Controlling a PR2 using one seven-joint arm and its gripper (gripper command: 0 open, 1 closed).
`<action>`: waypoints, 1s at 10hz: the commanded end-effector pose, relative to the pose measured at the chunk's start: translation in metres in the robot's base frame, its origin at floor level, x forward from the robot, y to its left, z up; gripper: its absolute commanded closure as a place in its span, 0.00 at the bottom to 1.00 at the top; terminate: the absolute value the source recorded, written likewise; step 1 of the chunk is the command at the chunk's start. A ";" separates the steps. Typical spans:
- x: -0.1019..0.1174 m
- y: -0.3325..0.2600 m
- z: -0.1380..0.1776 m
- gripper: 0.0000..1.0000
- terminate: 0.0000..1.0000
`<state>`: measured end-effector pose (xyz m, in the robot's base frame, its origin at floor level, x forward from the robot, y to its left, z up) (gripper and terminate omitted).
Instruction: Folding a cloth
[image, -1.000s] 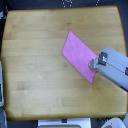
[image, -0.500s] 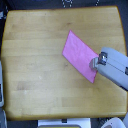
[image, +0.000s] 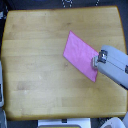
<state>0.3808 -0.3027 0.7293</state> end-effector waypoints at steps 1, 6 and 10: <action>0.000 -0.001 0.006 1.00 0.00; -0.003 0.012 0.020 1.00 0.00; 0.026 0.045 0.063 1.00 0.00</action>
<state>0.3793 -0.2942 0.7461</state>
